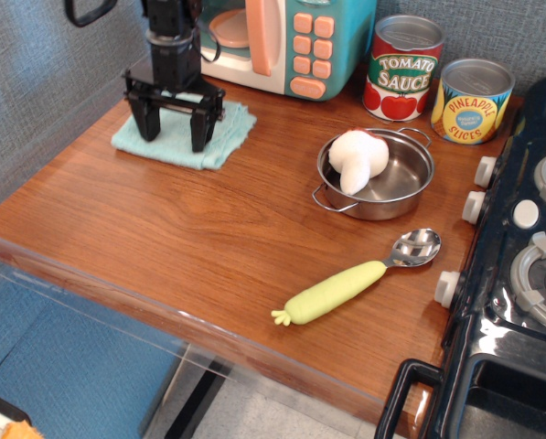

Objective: Move the blue towel to the front left edge of the table

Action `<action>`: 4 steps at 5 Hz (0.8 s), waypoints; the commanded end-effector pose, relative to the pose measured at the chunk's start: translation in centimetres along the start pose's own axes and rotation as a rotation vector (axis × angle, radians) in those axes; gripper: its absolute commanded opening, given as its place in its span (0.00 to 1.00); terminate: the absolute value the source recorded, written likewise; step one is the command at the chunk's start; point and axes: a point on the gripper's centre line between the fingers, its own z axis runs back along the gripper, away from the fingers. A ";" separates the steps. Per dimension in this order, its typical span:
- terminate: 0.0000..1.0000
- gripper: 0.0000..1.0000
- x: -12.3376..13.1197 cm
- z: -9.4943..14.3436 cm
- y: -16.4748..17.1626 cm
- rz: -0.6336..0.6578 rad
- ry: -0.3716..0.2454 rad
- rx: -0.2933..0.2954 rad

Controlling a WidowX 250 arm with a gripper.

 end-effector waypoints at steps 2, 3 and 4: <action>0.00 1.00 -11.6 1.9 1.3 -0.033 -0.016 0.086; 0.00 1.00 -13.7 1.6 1.0 -0.016 0.004 0.076; 0.00 1.00 -13.2 1.6 0.7 -0.014 -0.012 0.067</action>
